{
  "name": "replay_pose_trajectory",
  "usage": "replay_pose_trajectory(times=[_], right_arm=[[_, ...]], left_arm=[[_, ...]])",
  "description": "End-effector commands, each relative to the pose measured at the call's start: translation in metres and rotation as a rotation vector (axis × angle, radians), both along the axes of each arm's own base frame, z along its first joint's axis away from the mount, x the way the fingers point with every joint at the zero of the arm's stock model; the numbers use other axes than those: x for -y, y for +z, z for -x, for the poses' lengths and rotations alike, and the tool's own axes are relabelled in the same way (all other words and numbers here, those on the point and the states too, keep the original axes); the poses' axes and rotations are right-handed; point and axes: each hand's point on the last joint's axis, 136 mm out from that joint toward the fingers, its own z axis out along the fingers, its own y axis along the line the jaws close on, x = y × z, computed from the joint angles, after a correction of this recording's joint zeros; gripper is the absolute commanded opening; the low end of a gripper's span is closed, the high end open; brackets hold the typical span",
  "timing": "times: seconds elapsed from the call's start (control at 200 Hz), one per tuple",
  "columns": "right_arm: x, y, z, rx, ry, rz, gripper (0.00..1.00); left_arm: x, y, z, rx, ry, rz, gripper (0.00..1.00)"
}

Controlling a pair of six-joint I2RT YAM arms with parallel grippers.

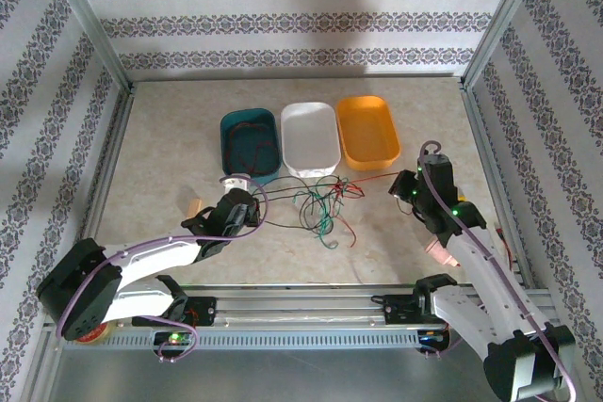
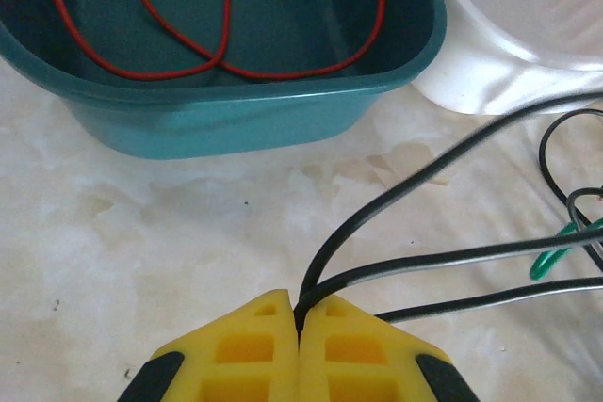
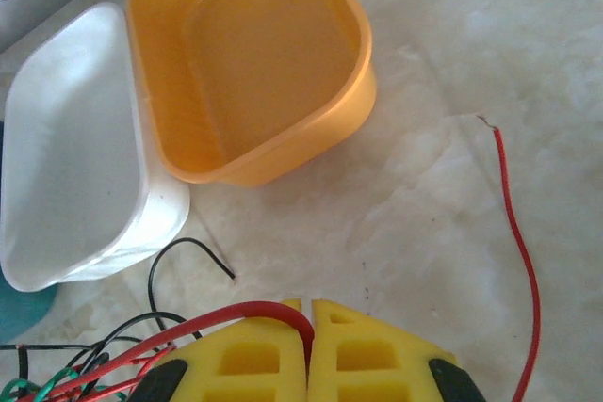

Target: Untangle the cables

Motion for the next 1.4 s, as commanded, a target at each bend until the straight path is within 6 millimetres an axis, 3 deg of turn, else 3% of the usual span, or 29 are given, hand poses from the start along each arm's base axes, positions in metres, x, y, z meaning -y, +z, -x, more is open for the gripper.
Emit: replay_pose_trajectory(times=[0.0, 0.145, 0.295, 0.62, 0.71, 0.78, 0.915, 1.06, 1.105, 1.179, 1.394], right_arm=[[0.026, 0.017, -0.005, 0.044, -0.085, 0.102, 0.00], [0.053, 0.021, 0.001, 0.021, -0.190, 0.164, 0.00], [0.072, 0.012, 0.008, -0.027, -0.287, 0.124, 0.00], [0.102, -0.024, 0.030, -0.137, -0.487, 0.049, 0.00], [0.105, -0.029, 0.032, -0.147, -0.508, 0.021, 0.00], [0.096, -0.028, 0.023, -0.130, -0.444, -0.005, 0.00], [0.050, -0.025, 0.003, -0.087, -0.211, -0.087, 0.00], [-0.004, -0.028, 0.004, -0.079, 0.025, -0.034, 0.00], [-0.021, -0.031, 0.006, -0.081, 0.097, -0.038, 0.00], [-0.044, -0.036, 0.012, -0.089, 0.191, -0.040, 0.00], [-0.085, -0.039, 0.019, -0.098, 0.378, -0.019, 0.00]], left_arm=[[-0.041, -0.015, 0.008, -0.044, 0.109, -0.126, 0.00], [-0.069, -0.019, 0.017, -0.076, 0.232, -0.150, 0.00], [-0.105, -0.023, 0.036, -0.095, 0.393, -0.175, 0.00], [-0.131, -0.018, 0.059, -0.077, 0.469, -0.163, 0.00], [-0.129, -0.016, 0.058, -0.066, 0.458, -0.149, 0.00], [-0.110, -0.014, 0.048, -0.048, 0.363, -0.111, 0.00], [-0.037, -0.003, 0.028, 0.012, 0.039, 0.069, 0.01], [0.024, 0.011, 0.025, 0.021, -0.234, 0.162, 0.67], [0.039, 0.014, 0.026, 0.015, -0.302, 0.157, 0.78], [0.063, 0.020, 0.028, 0.018, -0.401, 0.151, 0.87], [0.122, 0.037, 0.020, 0.051, -0.569, 0.131, 0.93]])
